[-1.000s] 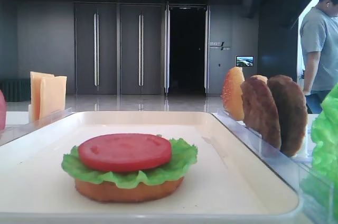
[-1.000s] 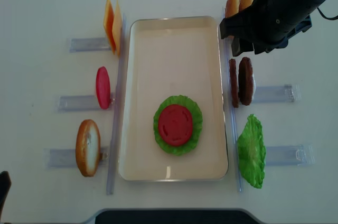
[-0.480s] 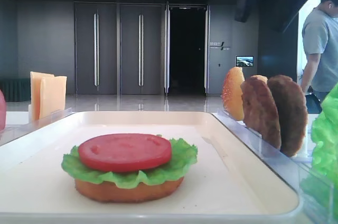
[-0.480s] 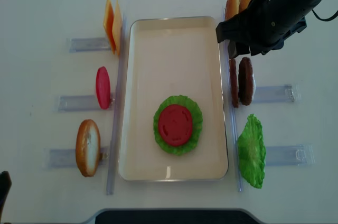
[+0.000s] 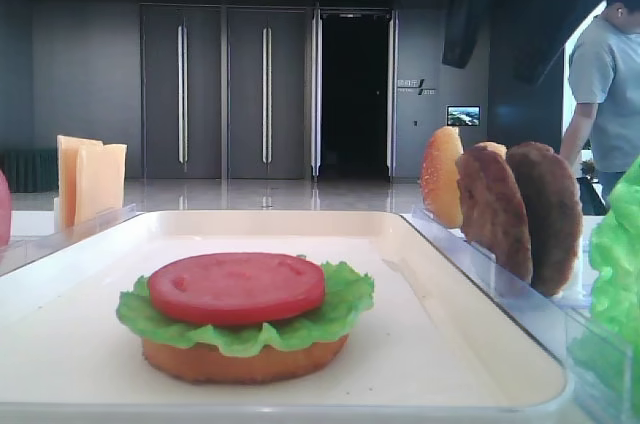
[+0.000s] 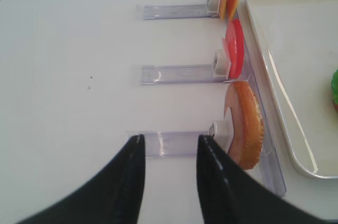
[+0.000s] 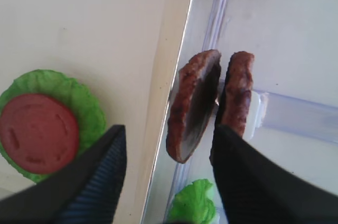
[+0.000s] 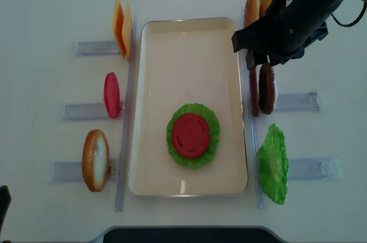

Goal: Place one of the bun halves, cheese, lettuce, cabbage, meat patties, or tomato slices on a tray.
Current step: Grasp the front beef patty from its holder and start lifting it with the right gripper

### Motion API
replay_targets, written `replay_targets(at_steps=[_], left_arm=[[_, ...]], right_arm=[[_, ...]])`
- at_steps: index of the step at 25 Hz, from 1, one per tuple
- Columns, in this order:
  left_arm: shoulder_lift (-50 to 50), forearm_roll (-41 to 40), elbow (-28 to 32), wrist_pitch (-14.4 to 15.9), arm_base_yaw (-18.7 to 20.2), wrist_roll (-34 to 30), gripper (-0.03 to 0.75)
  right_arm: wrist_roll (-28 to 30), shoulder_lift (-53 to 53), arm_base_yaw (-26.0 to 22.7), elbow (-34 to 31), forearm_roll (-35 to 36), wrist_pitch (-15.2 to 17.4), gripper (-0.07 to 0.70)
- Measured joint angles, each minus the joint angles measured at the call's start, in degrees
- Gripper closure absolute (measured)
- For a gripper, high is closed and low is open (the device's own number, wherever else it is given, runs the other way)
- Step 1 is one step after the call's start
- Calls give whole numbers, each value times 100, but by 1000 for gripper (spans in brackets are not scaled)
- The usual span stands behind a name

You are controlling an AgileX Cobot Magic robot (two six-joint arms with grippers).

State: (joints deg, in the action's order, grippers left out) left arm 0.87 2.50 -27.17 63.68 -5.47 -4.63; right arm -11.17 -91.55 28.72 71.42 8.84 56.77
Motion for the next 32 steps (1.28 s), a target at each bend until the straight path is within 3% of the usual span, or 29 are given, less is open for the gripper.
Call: replay_targets(at_steps=[32], left_arm=[[0,0,0,0,0,4,451]], right_arm=[[66,-310,0,3,167,-154,244]])
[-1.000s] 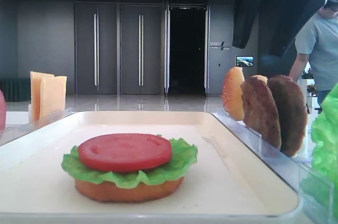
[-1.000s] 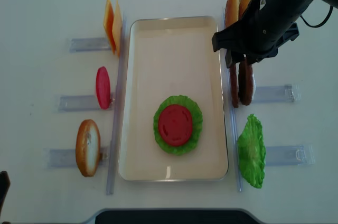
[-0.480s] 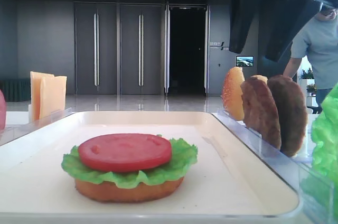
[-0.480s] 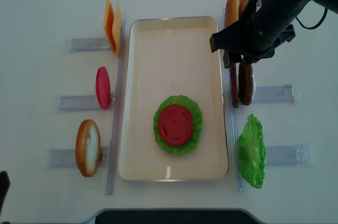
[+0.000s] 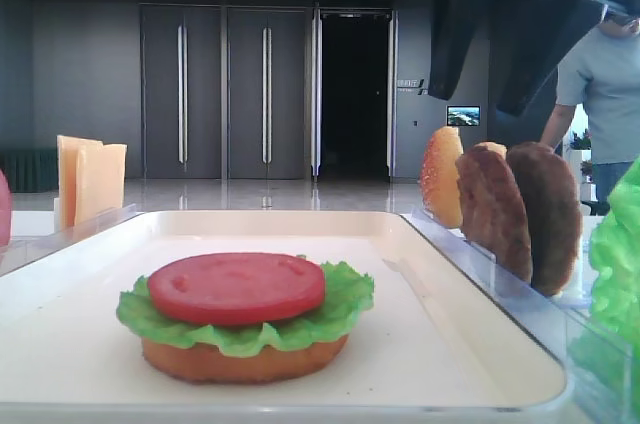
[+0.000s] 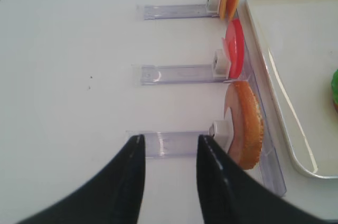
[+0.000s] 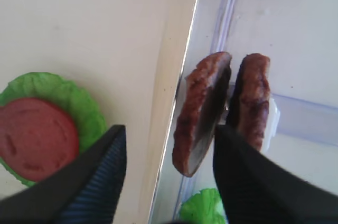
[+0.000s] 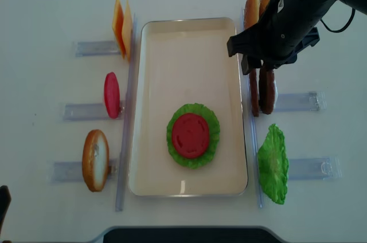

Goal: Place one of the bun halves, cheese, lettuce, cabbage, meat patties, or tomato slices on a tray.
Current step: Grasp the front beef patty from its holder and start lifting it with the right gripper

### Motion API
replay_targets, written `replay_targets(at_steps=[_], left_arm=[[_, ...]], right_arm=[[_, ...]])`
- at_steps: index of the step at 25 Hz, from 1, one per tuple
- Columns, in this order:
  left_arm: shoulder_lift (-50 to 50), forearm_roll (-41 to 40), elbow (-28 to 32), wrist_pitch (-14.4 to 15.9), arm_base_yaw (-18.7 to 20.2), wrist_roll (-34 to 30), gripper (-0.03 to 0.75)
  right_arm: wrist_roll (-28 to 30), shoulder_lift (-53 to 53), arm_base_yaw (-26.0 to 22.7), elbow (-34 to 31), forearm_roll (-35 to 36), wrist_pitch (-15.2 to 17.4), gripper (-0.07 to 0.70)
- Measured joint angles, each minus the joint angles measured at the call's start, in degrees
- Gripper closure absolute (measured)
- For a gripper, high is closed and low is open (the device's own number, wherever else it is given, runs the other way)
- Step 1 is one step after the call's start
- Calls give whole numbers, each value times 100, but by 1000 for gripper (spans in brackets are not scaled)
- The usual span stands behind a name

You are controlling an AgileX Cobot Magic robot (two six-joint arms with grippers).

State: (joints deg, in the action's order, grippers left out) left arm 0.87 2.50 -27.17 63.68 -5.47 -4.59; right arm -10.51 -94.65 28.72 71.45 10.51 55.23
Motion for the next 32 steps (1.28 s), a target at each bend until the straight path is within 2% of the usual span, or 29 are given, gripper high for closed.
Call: replay_targets(at_steps=[32], left_arm=[[0,0,0,0,0,0,451]], right_arm=[[217,-538,0,0,-40,-51,244]])
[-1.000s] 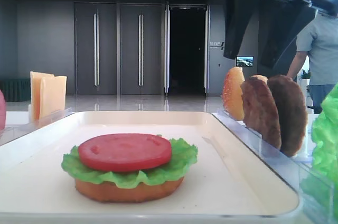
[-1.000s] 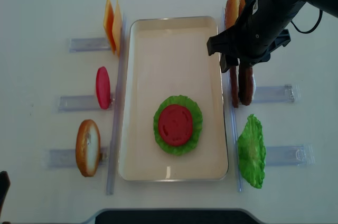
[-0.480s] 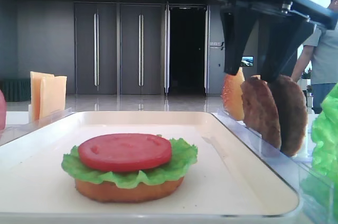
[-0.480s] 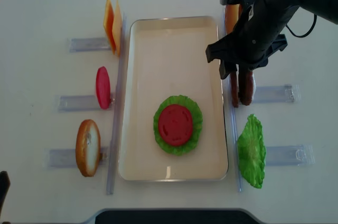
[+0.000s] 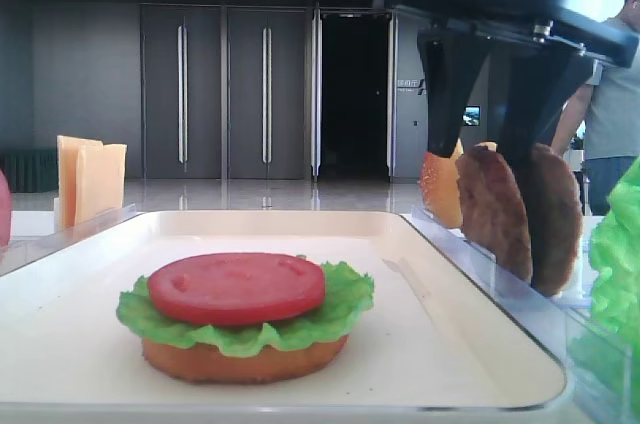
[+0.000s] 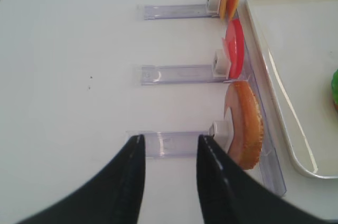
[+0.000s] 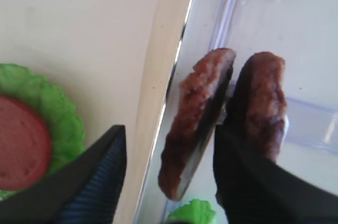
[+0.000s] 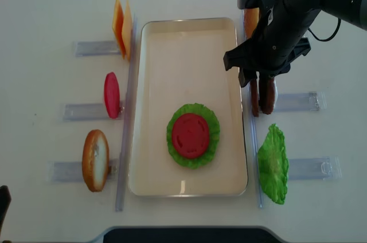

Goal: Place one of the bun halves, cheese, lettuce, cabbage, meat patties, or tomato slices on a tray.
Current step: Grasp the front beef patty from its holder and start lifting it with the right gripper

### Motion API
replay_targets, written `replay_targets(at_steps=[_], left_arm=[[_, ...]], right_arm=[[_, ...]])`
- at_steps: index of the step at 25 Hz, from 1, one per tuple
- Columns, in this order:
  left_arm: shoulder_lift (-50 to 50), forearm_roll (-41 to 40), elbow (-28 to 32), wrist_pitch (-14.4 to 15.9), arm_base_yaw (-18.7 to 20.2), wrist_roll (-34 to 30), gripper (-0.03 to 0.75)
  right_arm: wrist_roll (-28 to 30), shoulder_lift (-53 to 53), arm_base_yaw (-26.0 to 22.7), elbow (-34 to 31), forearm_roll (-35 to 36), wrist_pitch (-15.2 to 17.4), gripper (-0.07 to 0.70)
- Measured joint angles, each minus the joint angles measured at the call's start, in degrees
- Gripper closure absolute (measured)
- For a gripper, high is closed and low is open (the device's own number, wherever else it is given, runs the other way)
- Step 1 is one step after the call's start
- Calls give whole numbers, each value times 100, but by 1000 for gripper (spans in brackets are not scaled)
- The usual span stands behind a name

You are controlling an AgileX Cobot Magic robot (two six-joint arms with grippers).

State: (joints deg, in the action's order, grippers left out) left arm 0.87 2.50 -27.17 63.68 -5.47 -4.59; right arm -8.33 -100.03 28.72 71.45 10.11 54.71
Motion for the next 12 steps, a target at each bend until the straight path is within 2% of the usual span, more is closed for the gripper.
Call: replay_targets(at_steps=[9,12], left_arm=[[0,0,0,0,0,0,451],[0,0,0,0,0,0,451]], right_arm=[[2,-258,0,0,-6,-59,244],[2,-258,0,0,-17,-65,273]])
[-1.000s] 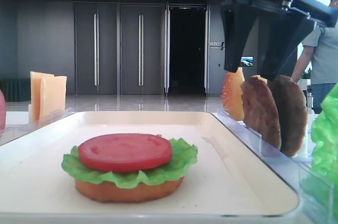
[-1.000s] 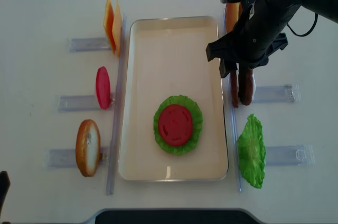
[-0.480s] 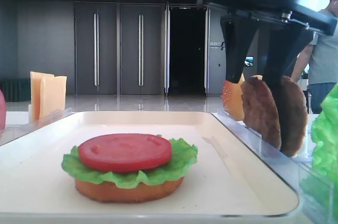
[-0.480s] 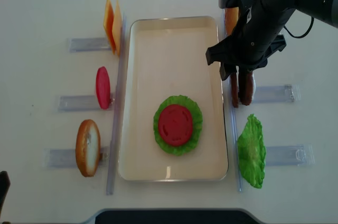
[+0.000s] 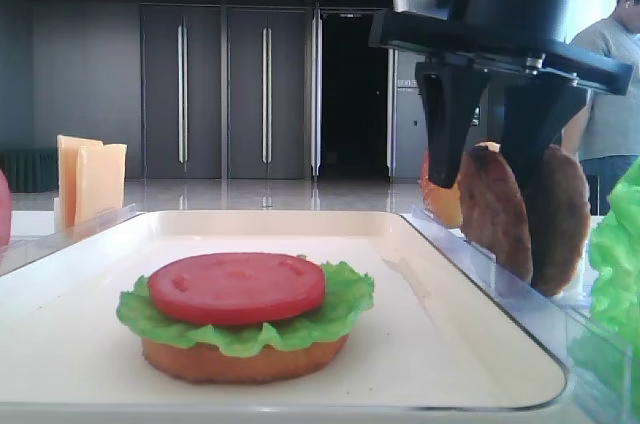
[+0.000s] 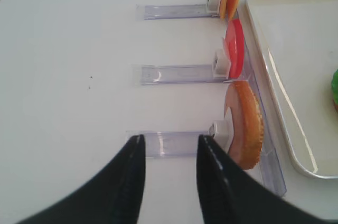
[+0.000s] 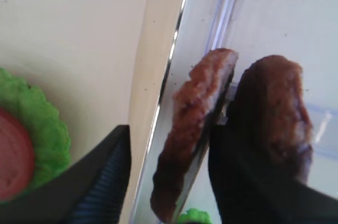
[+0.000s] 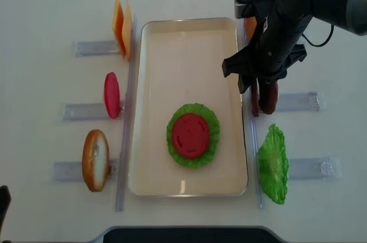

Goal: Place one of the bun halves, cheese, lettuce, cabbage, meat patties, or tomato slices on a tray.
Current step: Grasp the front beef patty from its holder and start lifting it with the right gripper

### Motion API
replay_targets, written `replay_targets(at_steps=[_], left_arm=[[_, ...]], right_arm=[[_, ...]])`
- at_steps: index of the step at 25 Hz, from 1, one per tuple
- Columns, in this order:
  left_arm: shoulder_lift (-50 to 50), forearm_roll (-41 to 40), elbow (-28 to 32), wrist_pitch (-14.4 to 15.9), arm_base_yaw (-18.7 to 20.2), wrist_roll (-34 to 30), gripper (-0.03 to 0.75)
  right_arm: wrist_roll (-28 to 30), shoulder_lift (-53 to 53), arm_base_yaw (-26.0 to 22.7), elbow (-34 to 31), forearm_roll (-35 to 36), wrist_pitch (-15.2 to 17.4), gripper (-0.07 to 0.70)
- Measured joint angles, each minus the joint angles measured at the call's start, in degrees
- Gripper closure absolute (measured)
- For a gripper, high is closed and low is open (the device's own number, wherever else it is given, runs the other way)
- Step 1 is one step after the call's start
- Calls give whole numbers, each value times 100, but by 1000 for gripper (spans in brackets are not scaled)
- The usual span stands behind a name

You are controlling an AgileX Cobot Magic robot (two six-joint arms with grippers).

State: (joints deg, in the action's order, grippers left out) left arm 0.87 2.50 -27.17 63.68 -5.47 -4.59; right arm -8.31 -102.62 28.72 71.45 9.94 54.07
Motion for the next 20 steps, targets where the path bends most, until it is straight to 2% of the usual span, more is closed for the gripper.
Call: replay_targets(at_steps=[6,14,20], left_arm=[[0,0,0,0,0,0,451],[0,0,0,0,0,0,451],[0,0,0,0,0,0,451]], right_arm=[[0,0,0,0,-128,12,462],[0,22,0,10,-161,87,468],[0,554,0,10,-164,323,489]])
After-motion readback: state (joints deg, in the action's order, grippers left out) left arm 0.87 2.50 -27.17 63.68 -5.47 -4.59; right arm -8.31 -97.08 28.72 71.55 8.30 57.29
